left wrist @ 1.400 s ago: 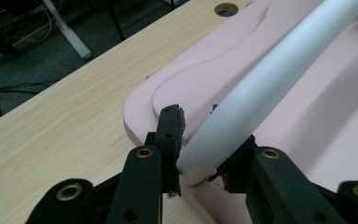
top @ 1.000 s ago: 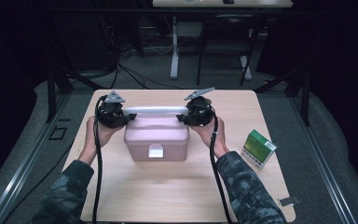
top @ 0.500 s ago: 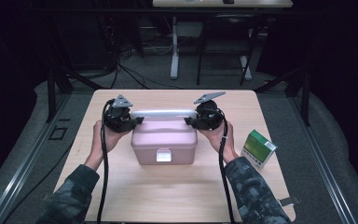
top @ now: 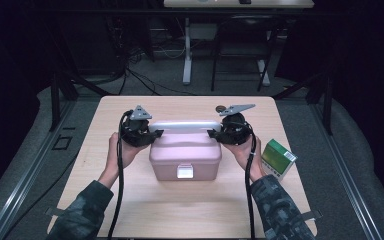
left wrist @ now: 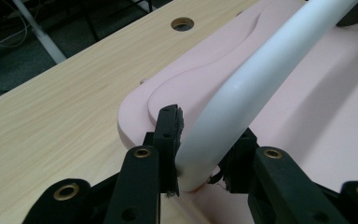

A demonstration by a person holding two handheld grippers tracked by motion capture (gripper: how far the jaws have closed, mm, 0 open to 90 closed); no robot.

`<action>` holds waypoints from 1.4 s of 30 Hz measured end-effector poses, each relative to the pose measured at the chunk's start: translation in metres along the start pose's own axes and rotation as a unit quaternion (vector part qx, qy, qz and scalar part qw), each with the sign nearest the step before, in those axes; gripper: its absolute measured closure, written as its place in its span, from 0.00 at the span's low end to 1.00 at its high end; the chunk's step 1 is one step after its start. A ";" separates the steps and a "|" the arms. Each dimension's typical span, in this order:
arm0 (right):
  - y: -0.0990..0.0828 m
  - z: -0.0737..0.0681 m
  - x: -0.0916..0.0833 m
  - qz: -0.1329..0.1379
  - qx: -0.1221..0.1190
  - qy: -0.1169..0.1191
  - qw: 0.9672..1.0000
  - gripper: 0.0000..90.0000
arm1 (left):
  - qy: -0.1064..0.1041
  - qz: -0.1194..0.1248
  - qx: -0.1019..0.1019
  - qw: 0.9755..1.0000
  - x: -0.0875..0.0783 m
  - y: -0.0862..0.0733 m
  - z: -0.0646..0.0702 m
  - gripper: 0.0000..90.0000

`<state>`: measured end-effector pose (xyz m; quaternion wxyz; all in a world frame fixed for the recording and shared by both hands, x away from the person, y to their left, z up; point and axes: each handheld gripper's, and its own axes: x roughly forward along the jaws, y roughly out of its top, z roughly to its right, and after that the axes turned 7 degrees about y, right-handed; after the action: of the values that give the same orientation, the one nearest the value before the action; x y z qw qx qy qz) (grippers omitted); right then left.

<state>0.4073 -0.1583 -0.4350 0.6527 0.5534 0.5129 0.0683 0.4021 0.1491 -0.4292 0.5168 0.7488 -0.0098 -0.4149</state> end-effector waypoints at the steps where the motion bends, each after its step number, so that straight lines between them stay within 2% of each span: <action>1: -0.001 0.000 -0.001 0.001 -0.003 -0.001 1.000 0.78 | -0.001 0.000 0.001 1.000 0.000 0.000 0.001 0.80; 5: -0.005 0.000 -0.006 0.002 0.001 -0.003 1.000 0.78 | -0.003 0.002 0.000 1.000 0.001 0.001 0.005 0.80; 12: -0.011 -0.001 -0.013 0.002 0.004 -0.001 1.000 0.78 | -0.007 -0.004 0.012 1.000 -0.001 0.002 0.013 0.80; 17: -0.013 -0.003 -0.016 0.002 0.006 -0.001 1.000 0.78 | -0.008 0.002 0.008 1.000 -0.002 0.000 0.016 0.80; 22: -0.017 -0.006 -0.020 -0.001 0.002 -0.002 1.000 0.78 | -0.017 -0.002 0.016 1.000 -0.005 0.000 0.019 0.80; 30: -0.019 -0.009 -0.023 0.001 0.000 -0.003 1.000 0.78 | -0.025 0.003 0.010 1.000 -0.008 -0.004 0.021 0.80; 42: -0.022 -0.013 -0.025 0.000 0.001 -0.001 1.000 0.79 | -0.025 -0.003 0.015 1.000 -0.010 -0.005 0.023 0.80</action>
<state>0.3760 -0.1746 -0.4357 0.6529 0.5542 0.5120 0.0673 0.3786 0.1379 -0.4294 0.5043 0.7457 -0.0267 -0.4347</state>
